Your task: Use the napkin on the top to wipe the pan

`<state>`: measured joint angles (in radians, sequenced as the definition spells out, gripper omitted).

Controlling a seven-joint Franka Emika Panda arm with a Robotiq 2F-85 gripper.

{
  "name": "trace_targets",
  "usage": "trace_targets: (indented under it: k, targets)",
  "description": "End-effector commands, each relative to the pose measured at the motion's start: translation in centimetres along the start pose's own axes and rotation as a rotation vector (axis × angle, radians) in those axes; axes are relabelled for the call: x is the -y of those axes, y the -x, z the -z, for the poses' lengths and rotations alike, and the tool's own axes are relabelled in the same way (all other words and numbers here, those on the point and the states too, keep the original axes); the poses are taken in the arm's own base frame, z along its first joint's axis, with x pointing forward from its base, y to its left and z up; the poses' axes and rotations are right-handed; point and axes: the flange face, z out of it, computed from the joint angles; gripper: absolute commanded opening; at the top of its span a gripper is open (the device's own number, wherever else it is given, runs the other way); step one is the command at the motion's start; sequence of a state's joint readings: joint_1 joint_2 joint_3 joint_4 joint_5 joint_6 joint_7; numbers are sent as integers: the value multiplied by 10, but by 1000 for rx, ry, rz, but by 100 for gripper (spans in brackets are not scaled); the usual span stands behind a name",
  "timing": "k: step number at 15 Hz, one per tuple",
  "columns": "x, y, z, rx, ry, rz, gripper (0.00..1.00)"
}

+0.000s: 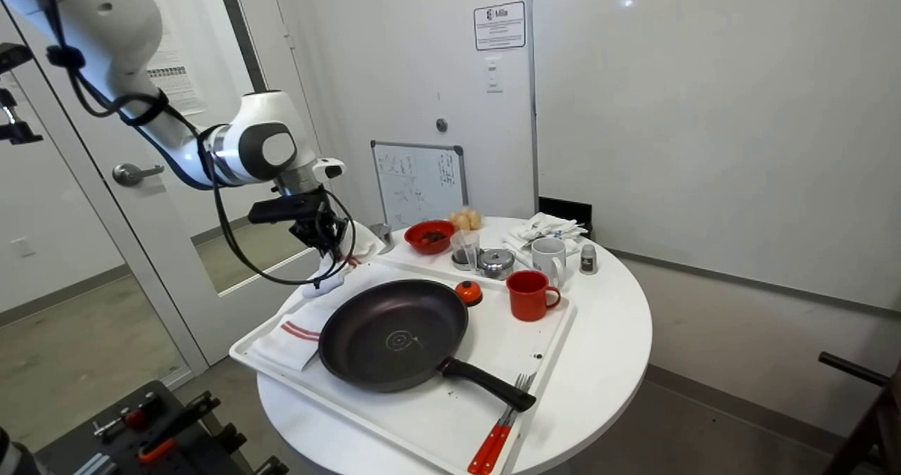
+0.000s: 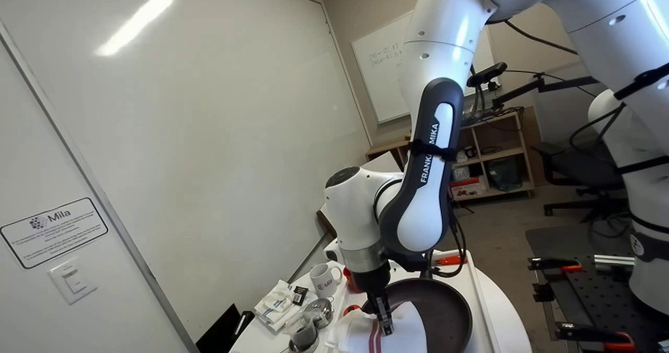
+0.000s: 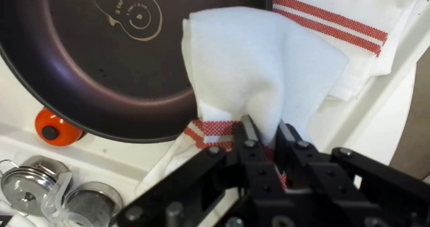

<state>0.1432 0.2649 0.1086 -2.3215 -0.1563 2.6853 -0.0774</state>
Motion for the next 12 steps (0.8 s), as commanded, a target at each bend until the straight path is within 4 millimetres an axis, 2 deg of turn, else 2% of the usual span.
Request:
trace_targets:
  k: [1,4,12]
  targets:
    - [1,-26,-26,72,-35,8,4]
    - [2,-43,-37,108,-46,20,4]
    - [14,-105,-30,139,-36,64,4]
